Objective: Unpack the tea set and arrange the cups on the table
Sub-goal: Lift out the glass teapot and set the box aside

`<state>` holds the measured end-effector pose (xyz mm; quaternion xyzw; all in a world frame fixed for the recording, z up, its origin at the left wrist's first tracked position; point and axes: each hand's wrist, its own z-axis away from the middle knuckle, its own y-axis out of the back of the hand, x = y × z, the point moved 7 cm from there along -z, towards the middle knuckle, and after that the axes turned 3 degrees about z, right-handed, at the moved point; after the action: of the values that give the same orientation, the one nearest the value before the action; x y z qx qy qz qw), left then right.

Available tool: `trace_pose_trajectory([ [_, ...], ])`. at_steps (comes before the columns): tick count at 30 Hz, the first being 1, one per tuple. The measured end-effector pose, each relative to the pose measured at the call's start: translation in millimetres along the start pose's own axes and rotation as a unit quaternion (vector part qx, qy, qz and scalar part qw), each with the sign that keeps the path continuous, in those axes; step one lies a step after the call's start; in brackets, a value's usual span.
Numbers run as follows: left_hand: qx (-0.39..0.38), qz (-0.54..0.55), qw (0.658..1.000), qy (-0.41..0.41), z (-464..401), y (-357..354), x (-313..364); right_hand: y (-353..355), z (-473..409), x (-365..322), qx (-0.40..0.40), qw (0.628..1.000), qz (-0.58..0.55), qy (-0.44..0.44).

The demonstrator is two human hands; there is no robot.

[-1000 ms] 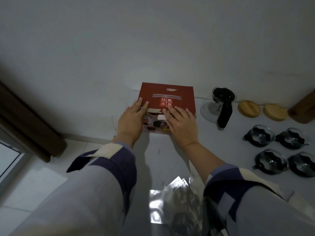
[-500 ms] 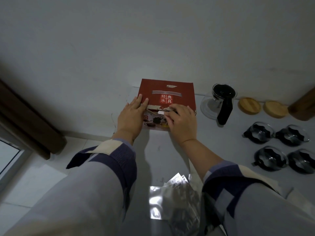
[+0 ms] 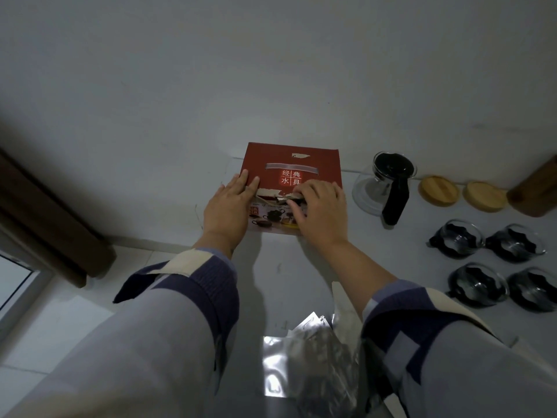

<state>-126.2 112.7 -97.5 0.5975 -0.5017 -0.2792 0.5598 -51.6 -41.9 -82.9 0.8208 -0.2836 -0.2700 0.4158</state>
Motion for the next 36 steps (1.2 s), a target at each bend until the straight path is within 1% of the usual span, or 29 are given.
trace_pose_trajectory([
  [3,0.003,-0.001,1.000,0.005,-7,-2,-2,-4,9,20,-0.038,0.999,0.035,0.000],
  [6,0.011,-0.003,1.000,0.009,-18,-3,-2,-12,2,29,-0.070,0.996,0.018,0.044],
  [8,0.004,-0.003,1.000,0.012,-29,-5,-2,-18,-12,36,-0.120,0.992,-0.024,0.015],
  [11,-0.001,-0.006,1.000,0.017,-49,-6,-3,-25,-32,44,-0.144,0.988,-0.048,-0.006],
  [19,-0.017,-0.006,1.000,0.020,-81,-7,-5,-35,-56,54,-0.108,0.992,-0.058,-0.029],
  [23,-0.040,-0.043,0.998,0.024,-85,-4,-5,-35,-56,53,-0.110,0.991,-0.067,-0.024],
  [26,-0.055,-0.065,0.996,0.027,-86,3,4,-24,-57,54,-0.113,0.989,-0.094,-0.030],
  [29,-0.004,-0.034,0.999,0.000,-76,14,33,0,-53,66,-0.074,0.987,-0.133,-0.061],
  [32,0.043,-0.009,0.997,-0.060,-60,17,84,32,-43,90,-0.023,0.984,-0.154,-0.085],
  [34,0.030,0.017,0.995,-0.094,-50,7,122,52,-34,115,-0.015,0.981,-0.155,-0.114],
  [36,-0.011,0.051,0.992,-0.114,-37,-14,159,66,-22,148,-0.021,0.979,-0.133,-0.151],
])
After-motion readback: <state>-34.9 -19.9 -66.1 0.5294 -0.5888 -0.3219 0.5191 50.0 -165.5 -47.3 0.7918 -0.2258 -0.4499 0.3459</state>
